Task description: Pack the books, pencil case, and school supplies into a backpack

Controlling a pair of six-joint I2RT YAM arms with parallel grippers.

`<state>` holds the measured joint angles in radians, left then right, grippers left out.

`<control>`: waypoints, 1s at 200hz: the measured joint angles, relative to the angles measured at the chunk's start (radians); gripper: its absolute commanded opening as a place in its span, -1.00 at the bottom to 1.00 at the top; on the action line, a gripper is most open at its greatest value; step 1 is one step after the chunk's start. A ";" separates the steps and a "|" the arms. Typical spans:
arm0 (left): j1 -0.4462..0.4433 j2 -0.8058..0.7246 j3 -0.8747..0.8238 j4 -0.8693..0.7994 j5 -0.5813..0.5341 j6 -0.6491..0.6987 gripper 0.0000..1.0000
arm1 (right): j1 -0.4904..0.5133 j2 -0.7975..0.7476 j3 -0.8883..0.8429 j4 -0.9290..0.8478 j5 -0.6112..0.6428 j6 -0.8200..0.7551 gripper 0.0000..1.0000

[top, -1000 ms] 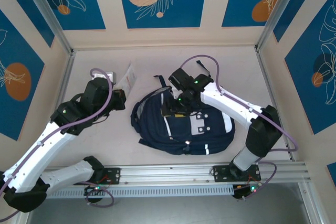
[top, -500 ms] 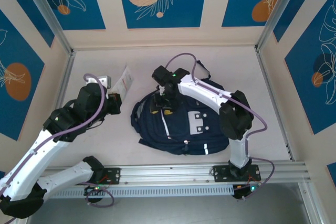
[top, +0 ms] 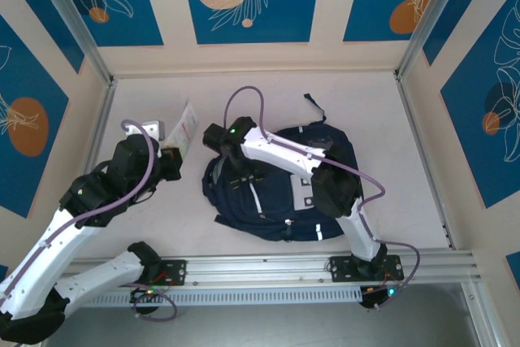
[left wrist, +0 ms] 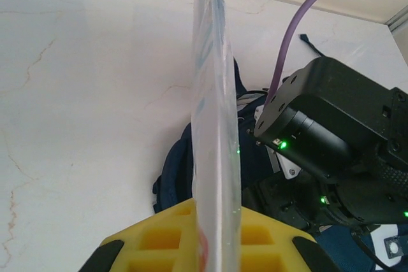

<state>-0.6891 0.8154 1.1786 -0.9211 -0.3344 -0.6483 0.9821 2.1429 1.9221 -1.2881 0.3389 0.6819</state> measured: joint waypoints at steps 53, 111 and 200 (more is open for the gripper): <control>0.000 -0.023 -0.015 -0.011 -0.007 0.000 -1.00 | -0.003 -0.027 -0.031 0.034 -0.016 -0.017 -1.00; 0.000 -0.019 -0.020 -0.023 -0.006 0.000 -1.00 | -0.160 -0.258 -0.104 0.084 -0.255 -0.135 -1.00; 0.063 0.071 -0.085 0.025 0.330 -0.001 -1.00 | -0.566 -0.628 -0.425 0.268 -0.848 -0.262 -1.00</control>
<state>-0.6258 0.8860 1.0935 -0.8959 -0.0040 -0.6491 0.4164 1.5150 1.4967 -1.0203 -0.5095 0.4202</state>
